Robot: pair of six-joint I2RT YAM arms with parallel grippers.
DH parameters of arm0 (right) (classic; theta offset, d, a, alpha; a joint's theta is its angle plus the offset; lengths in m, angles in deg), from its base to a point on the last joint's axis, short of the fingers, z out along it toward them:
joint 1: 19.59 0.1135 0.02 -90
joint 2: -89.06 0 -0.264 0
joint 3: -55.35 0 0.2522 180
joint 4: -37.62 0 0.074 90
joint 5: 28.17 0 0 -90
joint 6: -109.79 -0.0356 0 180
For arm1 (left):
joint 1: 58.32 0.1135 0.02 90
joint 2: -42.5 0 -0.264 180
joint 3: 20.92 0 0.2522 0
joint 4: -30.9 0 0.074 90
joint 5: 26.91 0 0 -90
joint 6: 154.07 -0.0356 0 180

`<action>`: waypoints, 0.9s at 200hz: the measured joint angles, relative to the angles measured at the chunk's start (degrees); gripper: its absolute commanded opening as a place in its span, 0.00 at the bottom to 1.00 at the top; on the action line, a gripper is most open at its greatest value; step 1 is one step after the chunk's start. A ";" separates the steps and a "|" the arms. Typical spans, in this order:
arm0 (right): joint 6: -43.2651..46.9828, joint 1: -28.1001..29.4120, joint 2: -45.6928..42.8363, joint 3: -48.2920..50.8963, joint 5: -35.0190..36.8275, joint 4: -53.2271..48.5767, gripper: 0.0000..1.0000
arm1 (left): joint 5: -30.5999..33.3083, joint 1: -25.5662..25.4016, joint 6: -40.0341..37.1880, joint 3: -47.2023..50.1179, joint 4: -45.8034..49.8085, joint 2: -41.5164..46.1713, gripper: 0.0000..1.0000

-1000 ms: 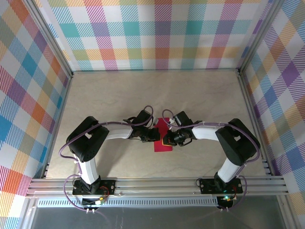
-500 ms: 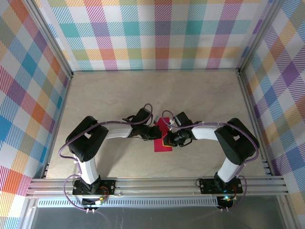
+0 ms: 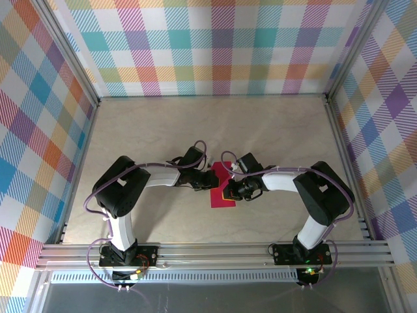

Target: Fold a paper plane with a square sheet of paper (fold left side to right side)

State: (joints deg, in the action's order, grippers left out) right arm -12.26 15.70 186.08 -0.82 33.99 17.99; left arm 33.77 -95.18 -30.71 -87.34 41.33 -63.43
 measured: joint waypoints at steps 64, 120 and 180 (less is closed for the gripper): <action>1.49 0.00 0.50 -1.03 0.44 -1.33 0.00 | -0.42 1.81 -0.20 -0.07 -0.04 -0.52 0.00; 2.05 0.00 0.81 -1.49 0.81 -1.46 0.00 | -0.52 4.02 -1.49 -3.61 0.61 -2.97 0.00; 2.58 0.00 0.90 -1.51 0.79 -1.42 0.00 | 1.09 7.30 -3.54 -10.40 3.13 -7.02 0.00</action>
State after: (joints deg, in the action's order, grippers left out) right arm -9.68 15.70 186.97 -2.33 34.78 16.57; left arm 34.86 -87.88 -34.25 -97.75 44.46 -70.44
